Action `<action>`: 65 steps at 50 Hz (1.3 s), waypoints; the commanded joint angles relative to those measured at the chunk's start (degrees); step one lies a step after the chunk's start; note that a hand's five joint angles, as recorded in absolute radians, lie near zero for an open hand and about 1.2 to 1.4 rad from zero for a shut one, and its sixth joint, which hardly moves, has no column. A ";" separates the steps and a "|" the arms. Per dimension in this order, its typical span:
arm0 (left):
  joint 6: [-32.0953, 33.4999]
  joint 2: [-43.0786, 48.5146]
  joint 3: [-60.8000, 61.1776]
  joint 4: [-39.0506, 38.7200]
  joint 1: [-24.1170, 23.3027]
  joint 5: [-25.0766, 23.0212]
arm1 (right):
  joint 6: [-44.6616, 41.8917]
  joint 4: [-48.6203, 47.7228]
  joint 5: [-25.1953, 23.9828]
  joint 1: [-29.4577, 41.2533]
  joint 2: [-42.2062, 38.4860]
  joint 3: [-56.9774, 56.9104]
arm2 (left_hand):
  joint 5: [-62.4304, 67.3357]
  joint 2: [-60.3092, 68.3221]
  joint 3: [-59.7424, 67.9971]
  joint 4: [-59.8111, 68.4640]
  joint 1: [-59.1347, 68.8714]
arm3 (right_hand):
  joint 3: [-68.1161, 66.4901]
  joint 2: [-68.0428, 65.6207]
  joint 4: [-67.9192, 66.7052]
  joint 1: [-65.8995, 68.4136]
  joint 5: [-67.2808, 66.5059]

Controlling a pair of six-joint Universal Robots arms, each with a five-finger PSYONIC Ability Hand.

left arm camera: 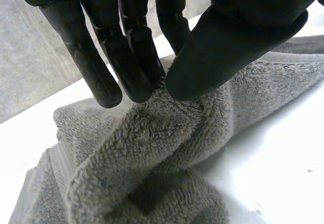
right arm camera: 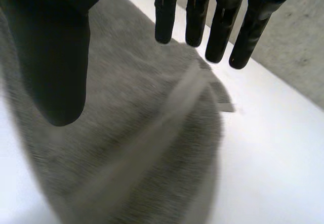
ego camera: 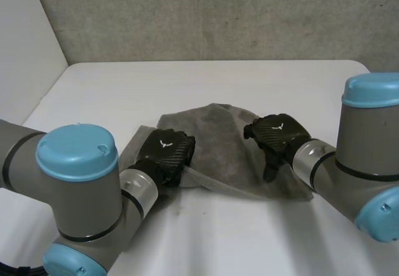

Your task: Fold the towel.

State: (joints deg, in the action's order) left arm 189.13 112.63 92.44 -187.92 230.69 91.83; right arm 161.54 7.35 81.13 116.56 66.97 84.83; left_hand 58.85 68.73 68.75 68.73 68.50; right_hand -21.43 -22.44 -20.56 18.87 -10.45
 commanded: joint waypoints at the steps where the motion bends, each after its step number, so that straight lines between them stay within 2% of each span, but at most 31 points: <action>1: 0.01 -1.54 -1.39 0.28 -0.41 0.02 | 18.77 -1.82 -7.03 -0.37 1.94 4.20 | 10.83 10.96 10.94 10.96 11.18 | 7.63 8.63 6.75 -5.07 6.64; 2: -0.08 -1.63 -2.26 0.28 -0.59 0.10 | 22.90 -1.82 -7.47 -0.46 1.94 4.38 | 11.00 11.13 11.10 11.13 11.35 | 11.31 12.31 10.44 -8.75 10.33; 3: -0.08 -1.63 -3.22 0.36 -0.76 0.19 | 22.94 -1.82 -7.48 -0.46 1.94 4.38 | 11.15 11.27 11.25 11.27 11.50 | 11.35 12.35 10.47 -8.79 10.36; 5: -0.08 -1.63 -3.84 0.37 -0.76 0.19 | 29.24 -1.90 -7.83 0.59 1.68 4.65 | 11.15 11.27 11.25 11.27 11.50 | 11.43 12.44 10.56 -8.87 10.45; 11: -0.25 -1.63 -4.11 0.45 -1.20 0.28 | 31.91 -3.93 -6.51 3.67 -2.37 3.33 | 11.00 11.13 11.11 11.13 11.35 | 11.43 12.44 10.56 -8.87 10.45; 14: -0.69 -1.98 -3.50 0.71 -1.20 0.28 | 31.47 -7.62 -3.70 4.90 -6.94 1.13 | 11.00 11.13 11.11 11.13 11.35 | 11.43 12.44 10.56 -8.87 10.45; 16: -1.04 -2.15 -3.23 0.89 -1.12 0.28 | 28.76 -10.24 1.72 4.82 -10.78 -1.06 | 11.00 11.13 11.11 11.13 11.35 | 1.15 2.16 0.28 1.40 0.17; 17: -1.48 -2.42 -2.80 1.07 -1.03 0.28 | 28.74 -10.25 1.75 4.82 -10.80 -1.07 | 11.00 11.13 11.11 11.13 11.35 | 1.09 2.09 0.21 1.47 0.10; 18: -1.48 -2.42 -2.79 1.07 -1.03 0.28 | 26.31 -11.12 4.71 4.82 -12.54 -1.85 | 11.00 11.13 11.11 11.13 11.35 | -9.24 -8.23 -10.11 11.80 -10.22; 19: -1.92 -2.68 -2.36 1.24 -0.94 0.28 | 26.28 -11.13 4.74 4.82 -12.56 -1.86 | 11.00 11.13 11.11 11.13 11.35 | -9.34 -8.34 -10.21 11.90 -10.33; 21: -2.27 -2.86 -1.92 1.24 -0.77 0.28 | 19.81 -12.79 8.68 4.29 -13.53 -2.47 | 10.84 10.96 10.94 10.96 11.19 | -51.66 -50.66 -52.54 54.22 -52.65; 22: -2.54 -2.86 -1.48 1.24 -0.68 0.19 | 19.78 -12.80 8.69 4.29 -13.53 -2.47 | 10.33 10.46 10.44 10.46 10.68 | -51.90 -50.89 -52.77 54.45 -52.88; 23: -2.54 -2.86 -1.47 1.24 -0.68 0.19 | 16.39 -13.93 9.56 3.77 -12.57 -1.60 | 10.33 10.46 10.43 10.46 10.68 | -58.50 -57.50 -59.37 61.06 -59.49; 26: -2.63 -2.86 -0.51 1.16 -0.59 0.10 | 11.19 -17.09 8.09 1.84 -7.41 1.12 | 7.47 7.60 7.57 7.60 7.82 | -58.57 -57.56 -59.44 61.13 -59.55; 27: -2.71 -2.69 -0.07 0.90 -0.85 0.02 | 11.17 -17.11 8.08 1.83 -7.38 1.13 | 0.98 1.10 1.08 1.10 1.33 | -58.57 -57.56 -59.44 61.13 -59.55; 28: -2.71 -2.68 -0.07 0.89 -0.85 0.02 | 9.08 -18.50 6.69 0.70 -4.24 2.70 | 0.91 1.04 1.01 1.04 1.26 | -58.57 -57.56 -59.44 61.13 -59.55; 30: -2.71 -1.98 0.46 0.63 -1.03 0.02 | 7.56 -19.04 5.27 0.07 -1.75 3.86 | -17.00 -16.88 -16.90 -16.88 -16.65 | -58.57 -57.56 -59.44 61.13 -59.55; 31: -2.71 -1.98 0.46 0.63 -1.03 0.02 | 6.52 -19.04 4.31 -0.45 0.16 4.55 | -17.09 -16.96 -16.99 -16.96 -16.74 | -58.57 -57.56 -59.44 61.13 -59.55; 33: -2.98 -1.11 0.55 0.28 -1.03 0.19 | 5.89 -19.04 3.07 -0.55 1.33 5.26 | -28.14 -28.01 -28.03 -28.01 -27.79 | -58.57 -57.56 -59.44 61.13 -59.55; 34: -2.98 -1.10 0.55 0.28 -1.03 0.19 | 5.72 -18.96 2.11 -0.63 1.67 5.96 | -28.19 -28.06 -28.09 -28.06 -27.84 | -58.57 -57.56 -59.44 61.13 -59.55; 35: -3.41 -0.41 0.55 -0.24 -1.11 0.37 | 5.72 -18.95 2.10 -0.63 1.68 5.97 | -34.02 -33.89 -33.92 -33.89 -33.67 | -58.57 -57.56 -59.44 61.13 -59.55; 39: -6.05 -0.22 0.90 -0.87 -1.12 0.45 | 5.89 -18.43 1.31 -0.28 1.94 7.98 | -37.61 -37.49 -37.51 -37.49 -37.26 | -58.57 -57.56 -59.44 61.13 -59.55; 41: -10.78 -0.83 1.77 -0.87 -0.94 0.45 | 5.80 -18.43 1.31 -0.37 1.94 8.51 | -40.62 -40.49 -40.52 -40.49 -40.27 | -58.57 -57.56 -59.44 61.13 -59.55; 47: -16.86 -2.51 3.71 -0.87 -0.32 0.72 | 6.16 -17.99 1.40 -1.60 2.03 9.13 | -42.15 -42.03 -42.05 -42.03 -41.80 | -58.57 -57.56 -59.44 61.13 -59.55; 52: -18.18 -3.65 5.47 -0.87 -0.24 4.94 | 6.16 -18.08 1.40 -3.71 2.47 9.04 | -44.51 -44.38 -44.40 -44.38 -44.16 | -58.57 -57.56 -59.44 61.13 -59.55; 54: -18.10 -3.74 6.08 -0.87 -0.15 10.62 | 6.16 -17.99 1.40 -4.33 3.35 8.95 | -46.01 -45.88 -45.91 -45.88 -45.66 | -58.57 -57.56 -59.44 61.13 -59.55; 55: -18.09 -3.74 6.09 -0.87 -0.15 10.65 | 6.24 -17.90 1.31 -5.02 4.65 9.04 | -46.02 -45.90 -45.92 -45.90 -45.67 | -58.57 -57.56 -59.44 61.13 -59.55; 57: -18.01 -3.91 6.61 -0.60 -0.06 16.16 | 6.24 -17.90 1.31 -5.56 5.81 9.31 | -47.03 -46.90 -46.93 -46.90 -46.68 | -58.57 -57.56 -59.44 61.13 -59.55; 58: -18.01 -3.91 6.61 -0.60 -0.06 16.19 | 6.16 -17.90 1.22 -5.99 6.24 9.48 | -47.03 -46.90 -46.93 -46.90 -46.68 | -58.57 -57.56 -59.44 61.13 -59.55; 60: -18.01 -3.91 6.79 -0.43 -0.06 19.34 | 6.16 -17.72 1.22 -6.26 6.60 9.66 | -46.86 -46.74 -46.76 -46.74 -46.51 | -58.57 -57.56 -59.44 61.13 -59.55; 65: -17.92 -3.74 7.14 0.45 0.90 19.79 | 6.16 -17.37 1.14 -6.61 6.69 10.01 | -46.36 -46.23 -46.26 -46.23 -46.01 | -58.57 -57.56 -59.44 61.13 -59.55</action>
State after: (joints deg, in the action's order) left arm 170.88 108.66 99.19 -188.44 230.67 109.08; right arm 167.73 -10.36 82.39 110.42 73.14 94.38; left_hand 9.80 19.94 19.99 19.90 20.34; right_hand -67.88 -67.47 -68.29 56.04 -55.86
